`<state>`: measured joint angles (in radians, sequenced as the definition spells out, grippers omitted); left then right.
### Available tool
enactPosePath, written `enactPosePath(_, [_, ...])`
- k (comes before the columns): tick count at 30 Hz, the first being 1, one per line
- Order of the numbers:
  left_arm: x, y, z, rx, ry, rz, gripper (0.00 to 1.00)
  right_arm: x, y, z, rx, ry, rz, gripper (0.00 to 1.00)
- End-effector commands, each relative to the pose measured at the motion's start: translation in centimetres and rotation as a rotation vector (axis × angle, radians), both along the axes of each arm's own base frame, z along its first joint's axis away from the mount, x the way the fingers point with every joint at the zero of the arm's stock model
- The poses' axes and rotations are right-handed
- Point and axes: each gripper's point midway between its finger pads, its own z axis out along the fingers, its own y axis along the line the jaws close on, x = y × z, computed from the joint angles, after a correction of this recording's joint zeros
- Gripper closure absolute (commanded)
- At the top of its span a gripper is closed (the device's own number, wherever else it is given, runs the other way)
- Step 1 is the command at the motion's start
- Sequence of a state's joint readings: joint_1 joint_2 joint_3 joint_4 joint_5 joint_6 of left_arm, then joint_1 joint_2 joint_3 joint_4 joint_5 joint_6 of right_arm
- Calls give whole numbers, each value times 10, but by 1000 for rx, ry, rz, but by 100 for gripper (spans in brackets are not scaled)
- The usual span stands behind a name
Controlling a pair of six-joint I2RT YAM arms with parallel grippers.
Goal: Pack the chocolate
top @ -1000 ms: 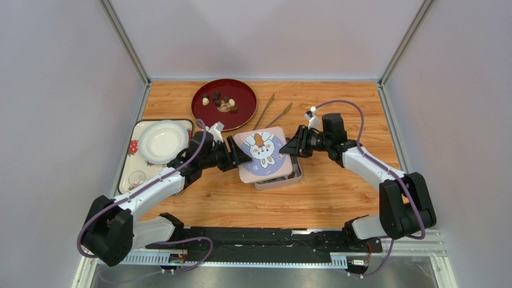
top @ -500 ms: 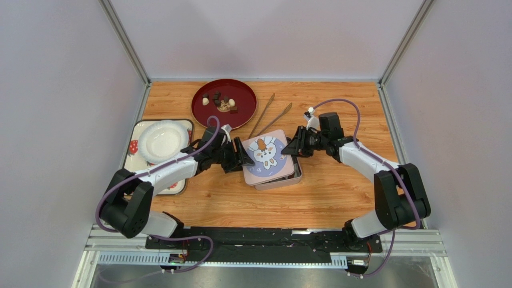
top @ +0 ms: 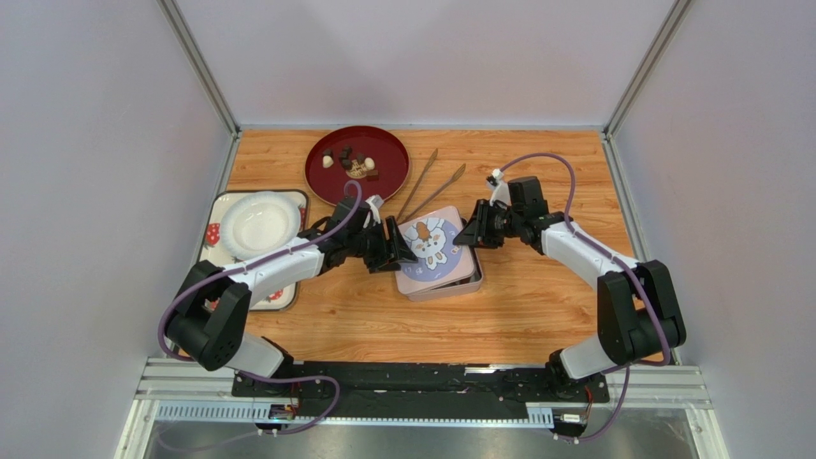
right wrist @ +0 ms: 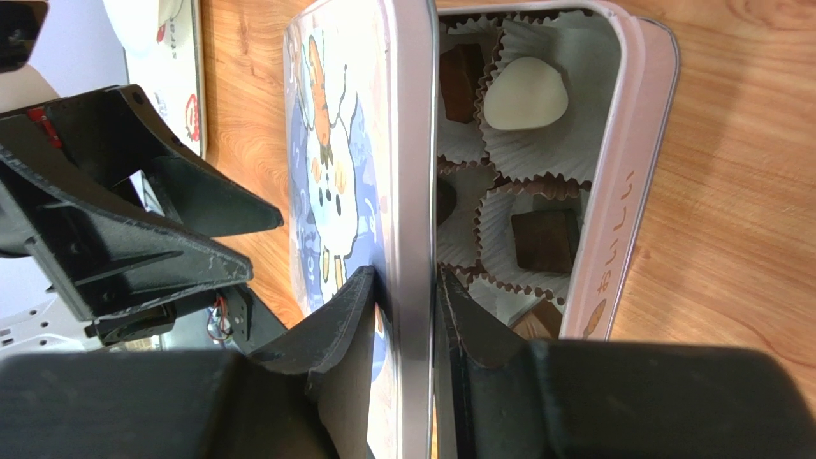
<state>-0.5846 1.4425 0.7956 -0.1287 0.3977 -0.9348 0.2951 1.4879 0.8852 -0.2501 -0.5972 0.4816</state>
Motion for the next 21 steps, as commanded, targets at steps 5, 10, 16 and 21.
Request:
enactPosePath(5, [2, -19, 16, -54, -26, -63, 33, 16, -24, -6, -154, -69, -64, 78])
enactPosePath(10, [7, 3, 18, 30, -84, 34, 32, 18, -28, -6, -167, -77, -84, 78])
enactPosePath(16, [15, 20, 16, 92, -129, 122, 29, 17, -32, -10, -191, -73, -107, 75])
enactPosePath(21, [22, 6, 5, 75, -90, 87, 28, 17, -34, -10, -196, -76, -116, 67])
